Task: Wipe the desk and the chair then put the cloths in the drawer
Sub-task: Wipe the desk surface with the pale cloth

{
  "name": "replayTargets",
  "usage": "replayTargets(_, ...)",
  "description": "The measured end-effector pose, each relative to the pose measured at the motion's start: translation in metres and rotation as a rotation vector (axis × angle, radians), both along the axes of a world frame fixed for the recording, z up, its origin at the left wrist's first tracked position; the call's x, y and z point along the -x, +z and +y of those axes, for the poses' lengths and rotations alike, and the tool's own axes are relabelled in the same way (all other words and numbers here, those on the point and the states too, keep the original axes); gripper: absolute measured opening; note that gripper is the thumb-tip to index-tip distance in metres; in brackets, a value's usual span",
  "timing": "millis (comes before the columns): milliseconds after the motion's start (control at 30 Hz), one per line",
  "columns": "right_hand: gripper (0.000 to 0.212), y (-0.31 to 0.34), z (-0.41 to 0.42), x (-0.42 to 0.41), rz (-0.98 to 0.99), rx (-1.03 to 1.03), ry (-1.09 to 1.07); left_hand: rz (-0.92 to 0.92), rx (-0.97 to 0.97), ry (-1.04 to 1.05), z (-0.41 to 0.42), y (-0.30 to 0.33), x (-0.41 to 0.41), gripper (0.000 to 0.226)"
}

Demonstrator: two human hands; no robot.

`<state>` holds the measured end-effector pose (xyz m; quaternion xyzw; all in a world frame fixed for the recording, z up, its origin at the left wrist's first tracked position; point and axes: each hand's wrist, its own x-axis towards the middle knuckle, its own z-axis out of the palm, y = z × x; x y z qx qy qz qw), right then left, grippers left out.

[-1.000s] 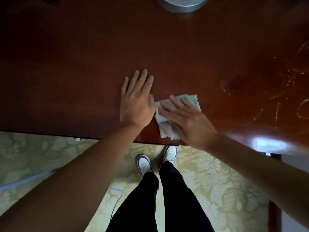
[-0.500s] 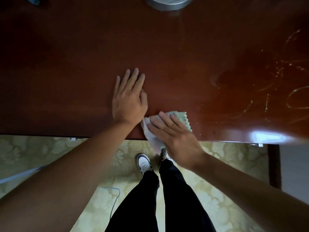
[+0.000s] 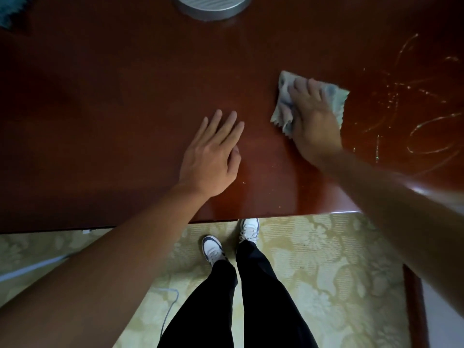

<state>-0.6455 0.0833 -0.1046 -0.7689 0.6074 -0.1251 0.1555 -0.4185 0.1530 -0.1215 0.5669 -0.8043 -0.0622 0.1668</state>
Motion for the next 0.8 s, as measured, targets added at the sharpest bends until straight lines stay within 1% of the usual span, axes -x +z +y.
replayTargets(67, 0.051, -0.001, 0.043, -0.015, -0.02, 0.012, 0.072, 0.018, 0.009, 0.015, 0.0, 0.001, -0.001, 0.047)
replayTargets(133, 0.051, -0.003, 0.089, -0.024, -0.002, 0.033, 0.232, 0.036, -0.002, 0.015, 0.0, 0.002, 0.0, 0.047)
replayTargets(200, 0.053, -0.004, 0.098, -0.017, 0.03, 0.03, 0.357, 0.045, -0.014, 0.013, 0.001, 0.002, 0.0, 0.046)
replayTargets(233, 0.054, -0.004, 0.086, -0.009, 0.052, 0.028, 0.354, 0.051, -0.018, 0.014, 0.001, 0.003, 0.0, 0.046)
replayTargets(267, 0.055, -0.005, 0.068, -0.002, 0.071, 0.038, 0.296, 0.055, -0.021, 0.013, 0.0, 0.003, -0.001, 0.046)
replayTargets(367, 0.052, -0.002, 0.008, 0.013, 0.111, 0.039, 0.014, 0.063, -0.025, 0.015, 0.0, 0.002, -0.001, 0.046)
replayTargets(400, 0.054, -0.001, -0.008, 0.015, 0.119, 0.013, -0.045, 0.066, -0.023, 0.016, 0.0, 0.002, -0.001, 0.045)
replayTargets(467, 0.058, -0.004, -0.017, 0.011, 0.136, -0.006, -0.069, 0.073, -0.011, 0.014, 0.0, 0.001, 0.0, 0.044)
replayTargets(533, 0.057, -0.007, 0.003, -0.002, 0.181, 0.034, -0.016, 0.082, 0.012, 0.015, 0.0, 0.0, -0.001, 0.043)
replayTargets(567, 0.057, -0.009, 0.026, -0.011, 0.173, 0.062, 0.04, 0.089, 0.019, 0.017, -0.001, 0.0, 0.0, 0.043)
replayTargets(700, 0.061, -0.006, 0.146, -0.049, 0.079, 0.054, 0.304, 0.115, 0.016, 0.027, 0.0, 0.001, 0.0, 0.044)
replayTargets(733, 0.059, -0.003, 0.158, -0.051, 0.071, 0.063, 0.352, 0.119, 0.013, 0.027, 0.001, 0.001, 0.0, 0.044)
replayTargets(800, 0.051, -0.001, 0.147, -0.044, 0.07, 0.057, 0.376, 0.126, 0.016, 0.025, 0.001, 0.001, 0.0, 0.043)
